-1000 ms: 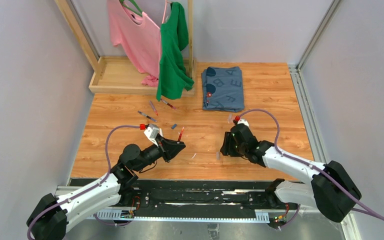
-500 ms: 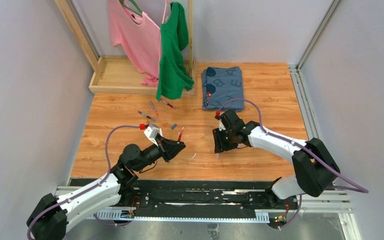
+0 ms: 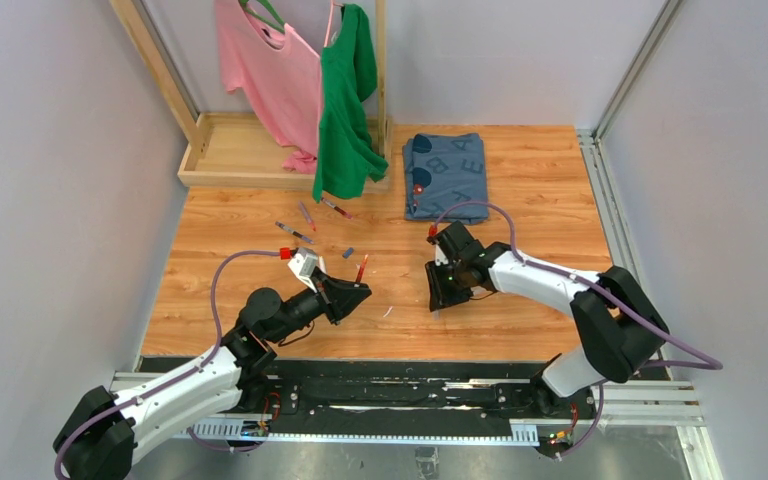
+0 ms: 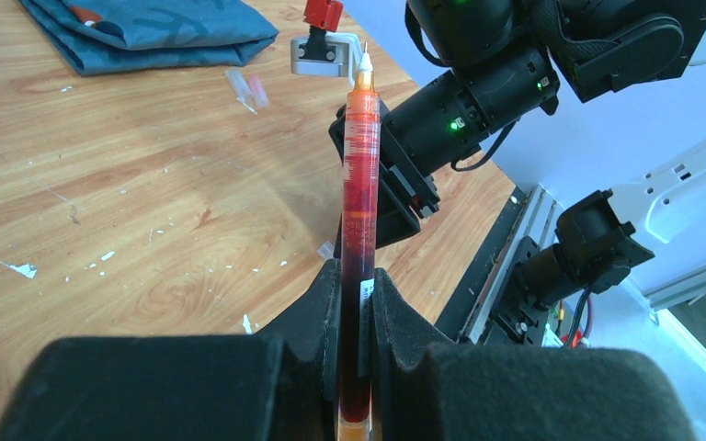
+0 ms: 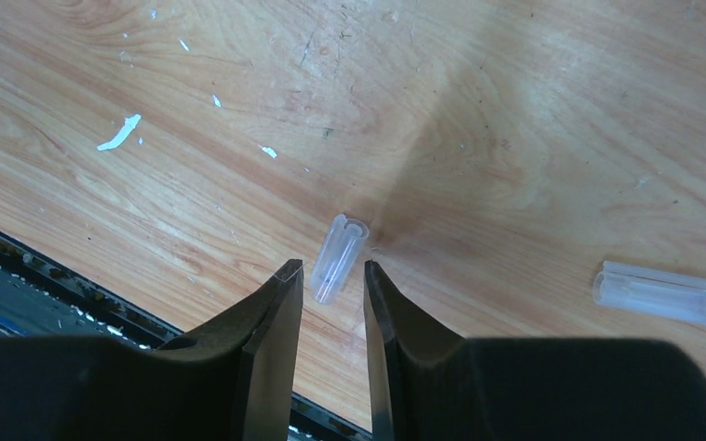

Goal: Insert the pens into the pen caps
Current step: Insert the pen cap onto the pen.

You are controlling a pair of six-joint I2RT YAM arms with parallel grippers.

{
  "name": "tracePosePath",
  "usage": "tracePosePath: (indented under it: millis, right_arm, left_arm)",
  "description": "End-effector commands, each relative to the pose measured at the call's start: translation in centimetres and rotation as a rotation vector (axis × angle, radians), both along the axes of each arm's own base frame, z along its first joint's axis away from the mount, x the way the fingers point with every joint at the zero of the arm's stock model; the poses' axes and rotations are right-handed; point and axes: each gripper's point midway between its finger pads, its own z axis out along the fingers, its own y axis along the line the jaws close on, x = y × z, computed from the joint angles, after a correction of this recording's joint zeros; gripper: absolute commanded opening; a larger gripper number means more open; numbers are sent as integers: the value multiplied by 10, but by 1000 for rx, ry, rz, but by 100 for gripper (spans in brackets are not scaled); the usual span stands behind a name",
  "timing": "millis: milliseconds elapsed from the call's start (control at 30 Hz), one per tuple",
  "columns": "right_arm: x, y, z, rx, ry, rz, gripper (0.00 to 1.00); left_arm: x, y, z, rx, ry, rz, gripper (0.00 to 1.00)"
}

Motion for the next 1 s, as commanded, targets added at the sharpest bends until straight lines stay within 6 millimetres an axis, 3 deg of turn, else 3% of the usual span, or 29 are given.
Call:
tracePosePath:
  millis: [0,400,667,733,967]
  right_arm:
    - [3,7,0,10,-2,-11,30]
    - [0,6,-17,-36,21,-30,26]
    - [0,-12,-25,-140,13,-90,5]
    - [1,-12,-23,-131,8,-97,1]
    - [9,0,6,-15,-72,-132,1]
  left_arm:
    - [3,0,11,-23,-21,10,0]
    - [3,0,11,-23,-21,9,0]
    - [4,2,9,-26,-14,21,0]
    - [6,3,7,-28,-6,34,0]
    - [9,5,9,-63,35,63,0]
